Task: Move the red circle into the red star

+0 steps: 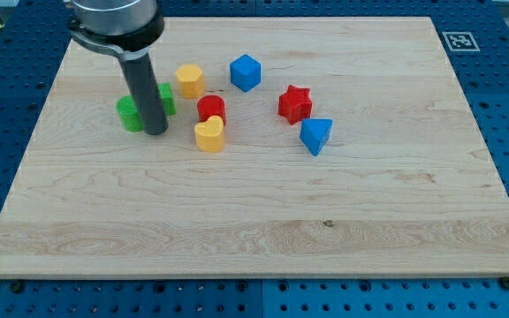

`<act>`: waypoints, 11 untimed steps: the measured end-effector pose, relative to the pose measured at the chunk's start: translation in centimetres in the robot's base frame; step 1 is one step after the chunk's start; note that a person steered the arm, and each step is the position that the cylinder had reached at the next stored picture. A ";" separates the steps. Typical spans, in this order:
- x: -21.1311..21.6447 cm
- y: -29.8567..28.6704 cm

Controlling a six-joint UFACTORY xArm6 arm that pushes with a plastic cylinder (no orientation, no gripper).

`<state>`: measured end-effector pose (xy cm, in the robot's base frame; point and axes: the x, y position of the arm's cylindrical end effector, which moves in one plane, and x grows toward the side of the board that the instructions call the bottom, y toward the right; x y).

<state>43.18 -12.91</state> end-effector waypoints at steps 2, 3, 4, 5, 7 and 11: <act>-0.5 8.6; -1.0 12.8; -1.0 13.4; -0.8 13.3; -2.8 6.6; -5.5 12.9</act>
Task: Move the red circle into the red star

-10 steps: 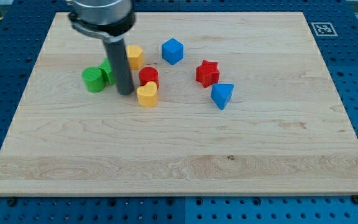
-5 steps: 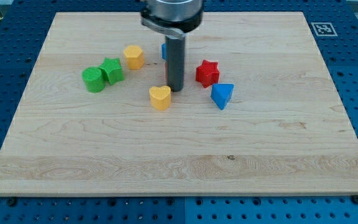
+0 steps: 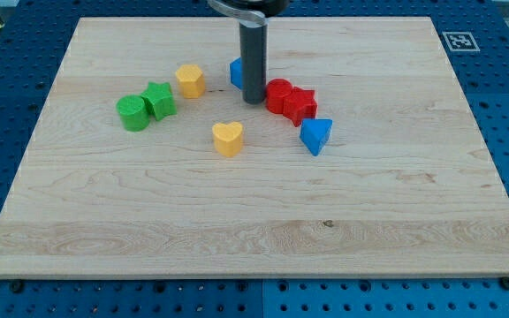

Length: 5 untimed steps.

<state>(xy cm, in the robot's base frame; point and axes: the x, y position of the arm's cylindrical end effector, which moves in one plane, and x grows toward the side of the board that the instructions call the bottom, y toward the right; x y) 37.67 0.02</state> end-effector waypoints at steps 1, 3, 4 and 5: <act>0.0 0.6; 0.0 4.5; 0.0 3.0; 0.0 -1.3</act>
